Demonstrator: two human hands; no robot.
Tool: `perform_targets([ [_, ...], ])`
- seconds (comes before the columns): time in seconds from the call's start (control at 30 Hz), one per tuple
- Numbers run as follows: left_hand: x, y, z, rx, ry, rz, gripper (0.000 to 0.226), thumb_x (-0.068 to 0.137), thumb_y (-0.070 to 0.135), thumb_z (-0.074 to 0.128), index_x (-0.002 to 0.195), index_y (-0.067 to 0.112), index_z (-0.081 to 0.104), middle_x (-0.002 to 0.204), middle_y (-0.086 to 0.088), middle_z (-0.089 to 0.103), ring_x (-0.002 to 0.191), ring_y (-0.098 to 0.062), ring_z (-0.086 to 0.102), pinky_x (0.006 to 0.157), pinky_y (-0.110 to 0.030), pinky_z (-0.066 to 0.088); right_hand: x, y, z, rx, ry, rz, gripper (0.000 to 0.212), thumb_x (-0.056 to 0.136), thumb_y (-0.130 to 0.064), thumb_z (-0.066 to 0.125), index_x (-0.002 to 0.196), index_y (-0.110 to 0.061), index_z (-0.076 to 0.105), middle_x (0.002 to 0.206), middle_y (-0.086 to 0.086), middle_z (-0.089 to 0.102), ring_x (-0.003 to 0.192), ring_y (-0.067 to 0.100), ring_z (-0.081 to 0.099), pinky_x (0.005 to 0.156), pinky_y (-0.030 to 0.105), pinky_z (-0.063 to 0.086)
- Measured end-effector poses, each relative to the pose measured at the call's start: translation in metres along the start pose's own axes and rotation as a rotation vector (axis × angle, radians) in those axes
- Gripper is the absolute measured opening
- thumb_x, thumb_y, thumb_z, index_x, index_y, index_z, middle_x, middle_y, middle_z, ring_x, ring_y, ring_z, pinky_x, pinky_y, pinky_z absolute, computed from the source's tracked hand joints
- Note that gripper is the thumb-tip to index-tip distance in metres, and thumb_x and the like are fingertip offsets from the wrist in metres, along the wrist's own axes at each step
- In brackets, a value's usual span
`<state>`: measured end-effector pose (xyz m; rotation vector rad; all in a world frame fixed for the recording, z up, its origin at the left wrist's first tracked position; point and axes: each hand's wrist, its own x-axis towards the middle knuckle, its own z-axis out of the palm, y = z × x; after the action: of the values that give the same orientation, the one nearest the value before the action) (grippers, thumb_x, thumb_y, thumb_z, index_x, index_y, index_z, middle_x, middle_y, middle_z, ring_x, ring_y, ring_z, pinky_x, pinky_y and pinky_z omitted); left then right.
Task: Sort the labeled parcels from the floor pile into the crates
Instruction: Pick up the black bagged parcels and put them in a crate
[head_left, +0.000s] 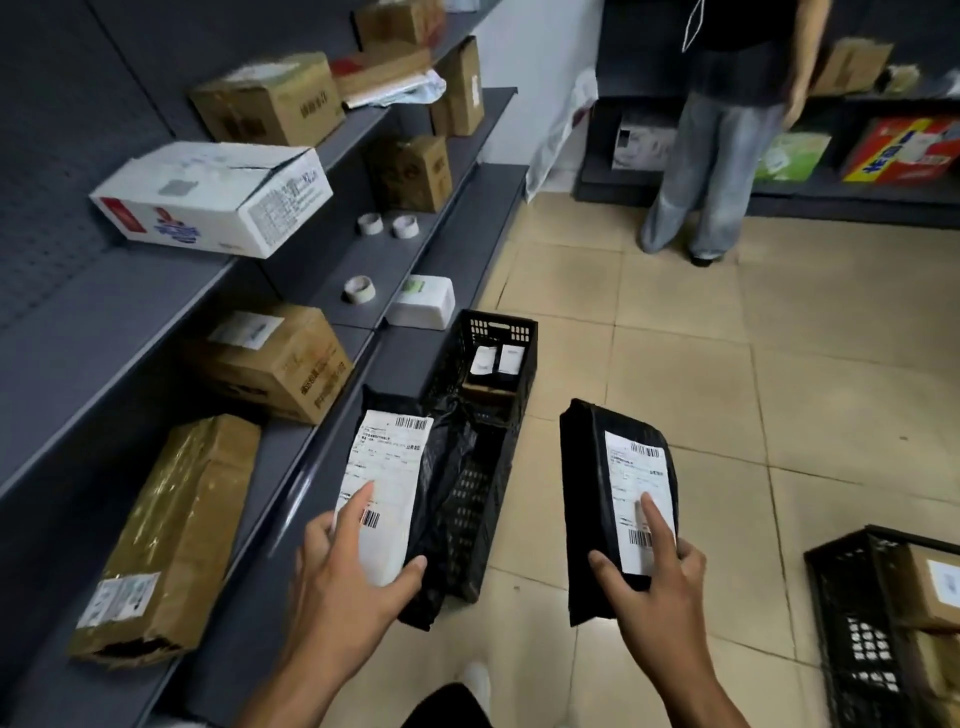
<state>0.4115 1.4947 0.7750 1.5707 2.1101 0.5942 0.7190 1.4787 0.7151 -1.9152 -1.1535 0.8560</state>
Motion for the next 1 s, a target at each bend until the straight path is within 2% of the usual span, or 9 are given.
perform_targets([
  [0.2, 0.086, 0.021, 0.028, -0.116, -0.022, -0.092, 0.089, 0.075, 0.05, 0.082, 0.148, 0.047, 0.032, 0.141, 0.002, 0.037, 0.131, -0.024, 0.043, 0.101, -0.041, 0.04, 0.082, -0.033, 0.026, -0.018, -0.078, -0.058, 0.087, 0.068, -0.062, 0.074, 0.138, -0.076, 0.024, 0.129, -0.006, 0.034, 0.117, 0.019, 0.054, 0.104, 0.047, 0.05],
  [0.3, 0.141, 0.035, 0.047, -0.21, -0.034, -0.106, 0.087, 0.074, 0.051, 0.082, 0.145, 0.05, 0.032, 0.134, 0.005, 0.036, 0.13, -0.025, 0.045, 0.1, -0.042, 0.041, 0.129, -0.06, 0.035, -0.165, -0.096, -0.123, 0.089, 0.06, -0.073, 0.064, 0.139, -0.074, 0.023, 0.123, -0.01, 0.033, 0.113, 0.017, 0.053, 0.1, 0.047, 0.051],
  [0.43, 0.216, 0.046, 0.061, -0.223, -0.085, -0.119, 0.09, 0.071, 0.057, 0.079, 0.145, 0.051, 0.029, 0.14, 0.002, 0.036, 0.129, -0.025, 0.045, 0.103, -0.042, 0.042, 0.2, -0.095, 0.046, -0.384, -0.132, -0.191, 0.094, 0.062, -0.074, 0.06, 0.146, -0.067, 0.02, 0.119, -0.009, 0.034, 0.115, 0.02, 0.048, 0.097, 0.046, 0.05],
  [0.63, 0.318, 0.065, 0.069, -0.205, -0.12, -0.096, 0.092, 0.071, 0.057, 0.079, 0.147, 0.05, 0.028, 0.138, 0.002, 0.034, 0.129, -0.025, 0.043, 0.103, -0.042, 0.043, 0.287, -0.13, 0.069, -0.364, -0.11, -0.136, 0.093, 0.063, -0.075, 0.059, 0.146, -0.065, 0.02, 0.124, -0.008, 0.034, 0.117, 0.021, 0.049, 0.099, 0.047, 0.049],
  [0.73, 0.357, 0.083, 0.077, -0.221, -0.103, -0.125, 0.089, 0.074, 0.054, 0.08, 0.146, 0.051, 0.029, 0.141, 0.001, 0.034, 0.128, -0.024, 0.044, 0.098, -0.04, 0.042, 0.323, -0.138, 0.071, -0.457, -0.157, -0.18, 0.097, 0.063, -0.077, 0.055, 0.151, -0.059, 0.019, 0.132, -0.004, 0.033, 0.123, 0.021, 0.044, 0.102, 0.044, 0.046],
  [0.83, 0.387, 0.096, 0.093, -0.197, -0.115, -0.155, 0.09, 0.074, 0.055, 0.08, 0.147, 0.052, 0.027, 0.141, 0.001, 0.033, 0.129, -0.023, 0.043, 0.1, -0.04, 0.042, 0.372, -0.135, 0.069, -0.537, -0.209, -0.171, 0.099, 0.063, -0.079, 0.051, 0.154, -0.054, 0.021, 0.14, 0.003, 0.032, 0.13, 0.025, 0.04, 0.104, 0.045, 0.043],
  [0.93, 0.409, 0.111, 0.115, -0.179, -0.108, -0.22, 0.09, 0.074, 0.058, 0.079, 0.146, 0.053, 0.026, 0.14, 0.003, 0.032, 0.129, -0.022, 0.041, 0.101, -0.042, 0.044, 0.427, -0.12, 0.07, -0.48, -0.24, -0.126, 0.099, 0.063, -0.079, 0.054, 0.153, -0.054, 0.022, 0.134, 0.001, 0.035, 0.124, 0.025, 0.045, 0.101, 0.048, 0.048],
  [1.0, 0.422, 0.125, 0.134, -0.249, -0.109, -0.317, 0.089, 0.073, 0.058, 0.079, 0.145, 0.052, 0.027, 0.138, 0.003, 0.034, 0.127, -0.023, 0.044, 0.104, -0.045, 0.044, 0.466, -0.111, 0.073, -0.39, -0.275, -0.111, 0.097, 0.065, -0.075, 0.063, 0.152, -0.054, 0.025, 0.129, -0.001, 0.035, 0.119, 0.024, 0.048, 0.097, 0.045, 0.051],
])
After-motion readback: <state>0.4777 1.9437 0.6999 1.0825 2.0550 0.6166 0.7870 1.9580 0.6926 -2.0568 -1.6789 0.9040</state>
